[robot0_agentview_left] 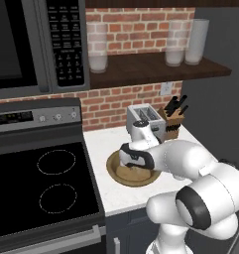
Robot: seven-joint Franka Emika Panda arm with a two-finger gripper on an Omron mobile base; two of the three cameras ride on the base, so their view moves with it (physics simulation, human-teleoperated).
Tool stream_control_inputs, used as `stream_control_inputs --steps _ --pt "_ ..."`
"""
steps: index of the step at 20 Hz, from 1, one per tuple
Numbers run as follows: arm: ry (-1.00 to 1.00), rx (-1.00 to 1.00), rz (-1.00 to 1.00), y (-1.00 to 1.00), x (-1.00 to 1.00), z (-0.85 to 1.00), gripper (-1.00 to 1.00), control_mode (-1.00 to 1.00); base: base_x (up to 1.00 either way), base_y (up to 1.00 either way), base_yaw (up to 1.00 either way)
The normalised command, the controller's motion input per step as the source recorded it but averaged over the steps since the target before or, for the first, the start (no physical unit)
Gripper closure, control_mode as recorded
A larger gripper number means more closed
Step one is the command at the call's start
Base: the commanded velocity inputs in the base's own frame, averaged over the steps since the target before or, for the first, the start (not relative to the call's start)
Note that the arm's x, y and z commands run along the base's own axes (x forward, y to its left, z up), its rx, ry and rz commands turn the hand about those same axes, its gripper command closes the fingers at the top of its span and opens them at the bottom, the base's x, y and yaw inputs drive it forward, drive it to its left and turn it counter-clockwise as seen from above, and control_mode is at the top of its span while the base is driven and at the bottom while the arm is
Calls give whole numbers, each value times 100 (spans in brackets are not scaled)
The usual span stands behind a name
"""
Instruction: Grab a lemon wedge from the fridge and one ice cube from the ice bowl, and put them in the glass of lemonade.
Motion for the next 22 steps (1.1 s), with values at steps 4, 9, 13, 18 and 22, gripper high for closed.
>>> stream_control_inputs --steps 4,9,13,18,22 --pt "1 -3 0 0 11 -14 -100 -100 0 0 0" --pt "0 0 0 0 20 -13 -100 -100 0 0 0" --pt "0 0 0 0 28 -14 -100 -100 0 0 0" --pt "0 0 0 0 20 -14 -100 -100 0 0 0" --pt "0 0 0 5 13 -16 -100 -100 0 0 0"
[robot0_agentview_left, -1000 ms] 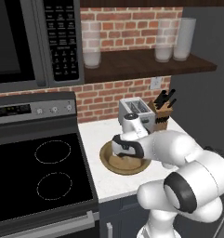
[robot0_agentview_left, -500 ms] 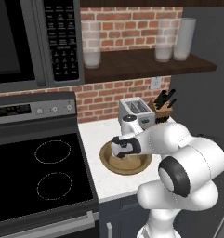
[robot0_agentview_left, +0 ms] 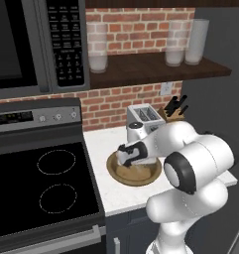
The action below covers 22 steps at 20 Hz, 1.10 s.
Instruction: Grab a lemon wedge from the fridge and one ice cube from the ice bowl, and put them in the glass of lemonade.
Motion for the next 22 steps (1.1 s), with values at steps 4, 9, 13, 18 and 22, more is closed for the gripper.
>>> stream_control_inputs --steps 4,9,13,18,22 --pt "0 0 0 8 3 -11 -100 -100 0 0 0" --pt "0 0 0 3 -5 -2 -100 -100 0 0 0" --pt "0 0 0 0 -28 0 -100 -100 0 0 0" --pt "0 0 0 0 -39 0 -100 -100 0 0 0" --pt "0 0 0 0 -7 0 -100 -100 0 0 0"
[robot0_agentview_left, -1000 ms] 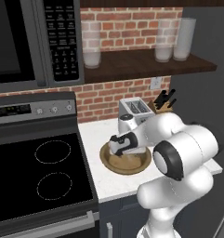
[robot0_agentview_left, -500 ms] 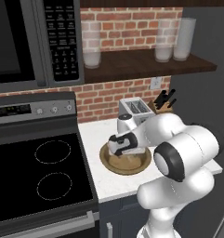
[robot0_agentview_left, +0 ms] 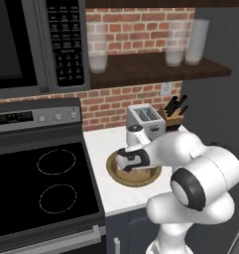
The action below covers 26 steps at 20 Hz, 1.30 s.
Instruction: Grab a lemon wedge from the fridge and one ice cube from the ice bowl, and put them in the glass of lemonade.
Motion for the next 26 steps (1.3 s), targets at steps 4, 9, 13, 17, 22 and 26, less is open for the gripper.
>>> stream_control_inputs --steps 4,9,13,17,22,26 --pt "0 0 0 0 9 -7 -100 -100 0 0 0" --pt "0 0 0 0 17 -10 -100 -100 0 0 0" --pt "0 0 0 0 21 -5 -100 -100 0 0 0" --pt "0 0 0 0 7 -4 -100 -100 0 0 0" --pt "0 0 0 0 3 -10 -100 -100 0 0 0" --pt "0 0 0 0 0 -15 100 -100 0 0 0"
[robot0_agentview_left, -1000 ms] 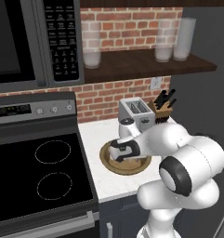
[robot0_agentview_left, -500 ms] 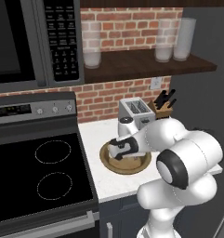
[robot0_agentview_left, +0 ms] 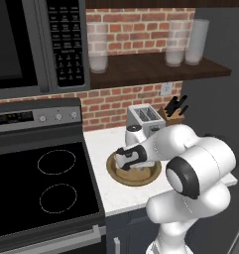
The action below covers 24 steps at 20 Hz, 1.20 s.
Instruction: Grab a lemon wedge from the fridge and one ice cube from the ice bowl, and put them in the glass of lemonade.
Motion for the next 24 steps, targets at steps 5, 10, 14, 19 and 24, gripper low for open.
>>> stream_control_inputs --steps 5,10,14,19,24 --pt "0 0 0 0 0 -14 100 -100 0 0 0" --pt "0 0 0 0 0 -13 100 -100 0 0 0" --pt "0 0 0 0 0 0 100 -100 0 0 0" --pt "0 0 0 0 0 0 100 -100 0 0 0" --pt "-3 0 0 0 -22 28 100 -100 0 0 0"
